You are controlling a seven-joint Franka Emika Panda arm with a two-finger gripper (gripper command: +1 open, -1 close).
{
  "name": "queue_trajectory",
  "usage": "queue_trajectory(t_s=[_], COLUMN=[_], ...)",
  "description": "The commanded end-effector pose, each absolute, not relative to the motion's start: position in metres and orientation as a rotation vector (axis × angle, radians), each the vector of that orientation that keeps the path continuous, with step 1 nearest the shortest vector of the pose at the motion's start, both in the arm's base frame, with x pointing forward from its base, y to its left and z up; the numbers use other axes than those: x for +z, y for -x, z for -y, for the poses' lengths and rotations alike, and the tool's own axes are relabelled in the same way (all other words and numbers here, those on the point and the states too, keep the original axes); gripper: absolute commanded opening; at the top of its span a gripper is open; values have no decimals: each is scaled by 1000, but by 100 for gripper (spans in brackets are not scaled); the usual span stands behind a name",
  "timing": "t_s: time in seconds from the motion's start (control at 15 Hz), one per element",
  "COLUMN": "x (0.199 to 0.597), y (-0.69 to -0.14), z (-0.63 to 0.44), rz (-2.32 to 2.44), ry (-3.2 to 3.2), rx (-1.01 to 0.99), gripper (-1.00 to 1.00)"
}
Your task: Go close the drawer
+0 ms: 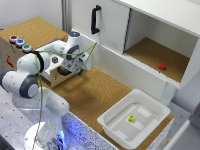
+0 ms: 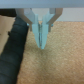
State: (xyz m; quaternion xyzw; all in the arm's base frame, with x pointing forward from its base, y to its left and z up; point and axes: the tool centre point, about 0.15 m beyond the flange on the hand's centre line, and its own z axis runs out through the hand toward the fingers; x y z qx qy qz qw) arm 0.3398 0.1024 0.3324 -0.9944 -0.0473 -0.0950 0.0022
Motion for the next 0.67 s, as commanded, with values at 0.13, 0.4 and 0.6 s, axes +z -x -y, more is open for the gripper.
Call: queue_trajectory(t_s=[0.13,0.4,0.6], x=[345,343,336], y=[-362,-363,-366], z=[-173,-204,-237], rz=[209,320,384], ry=[3130,3118,3070], rx=[-264,-263,-263], gripper=[-100,-100,-100])
